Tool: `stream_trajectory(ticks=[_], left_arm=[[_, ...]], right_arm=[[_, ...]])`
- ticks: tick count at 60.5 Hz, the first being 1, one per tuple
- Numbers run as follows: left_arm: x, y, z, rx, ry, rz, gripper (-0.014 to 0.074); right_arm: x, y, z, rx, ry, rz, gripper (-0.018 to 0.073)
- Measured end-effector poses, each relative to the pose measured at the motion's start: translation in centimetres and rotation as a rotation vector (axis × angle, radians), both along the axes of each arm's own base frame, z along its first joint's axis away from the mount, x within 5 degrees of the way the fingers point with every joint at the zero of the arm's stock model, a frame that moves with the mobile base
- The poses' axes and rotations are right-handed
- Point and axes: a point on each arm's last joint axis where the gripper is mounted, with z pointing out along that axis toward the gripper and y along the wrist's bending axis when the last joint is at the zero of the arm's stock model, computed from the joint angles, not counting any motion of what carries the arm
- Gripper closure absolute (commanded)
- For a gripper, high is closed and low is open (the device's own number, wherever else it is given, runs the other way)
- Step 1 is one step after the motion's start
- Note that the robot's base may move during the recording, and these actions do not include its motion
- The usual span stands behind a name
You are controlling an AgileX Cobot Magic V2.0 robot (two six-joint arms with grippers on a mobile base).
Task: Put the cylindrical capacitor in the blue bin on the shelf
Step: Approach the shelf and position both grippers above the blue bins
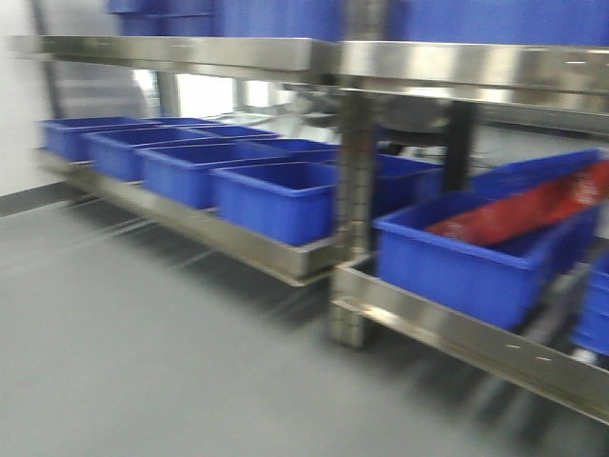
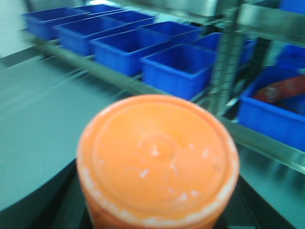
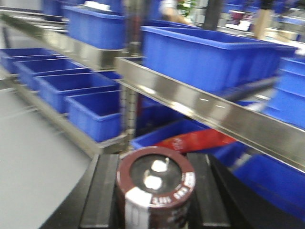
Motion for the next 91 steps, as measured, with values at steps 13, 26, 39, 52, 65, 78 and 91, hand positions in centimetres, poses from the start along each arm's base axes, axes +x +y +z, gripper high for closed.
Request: stream_trajectory(ticks=[13, 26, 39, 52, 65, 78, 91], left_arm=[[0.00, 0.00, 0.00, 0.000, 0.000, 0.000, 0.0707], [0.00, 0.00, 0.00, 0.000, 0.000, 0.000, 0.0707], [0.00, 0.00, 0.00, 0.000, 0.000, 0.000, 0.0707], [0.00, 0.00, 0.00, 0.000, 0.000, 0.000, 0.0707], [0.00, 0.00, 0.00, 0.000, 0.000, 0.000, 0.0707], [0.00, 0.00, 0.00, 0.000, 0.000, 0.000, 0.0707], [0.00, 0.00, 0.00, 0.000, 0.000, 0.000, 0.0707]], right_arm=[[0.00, 0.00, 0.00, 0.000, 0.000, 0.000, 0.0721], [0.00, 0.00, 0.00, 0.000, 0.000, 0.000, 0.0721], [0.00, 0.00, 0.00, 0.000, 0.000, 0.000, 0.0721], [0.00, 0.00, 0.00, 0.000, 0.000, 0.000, 0.0721], [0.00, 0.00, 0.00, 0.000, 0.000, 0.000, 0.0721], [0.00, 0.00, 0.00, 0.000, 0.000, 0.000, 0.0721], [0.00, 0.00, 0.00, 0.000, 0.000, 0.000, 0.0721]])
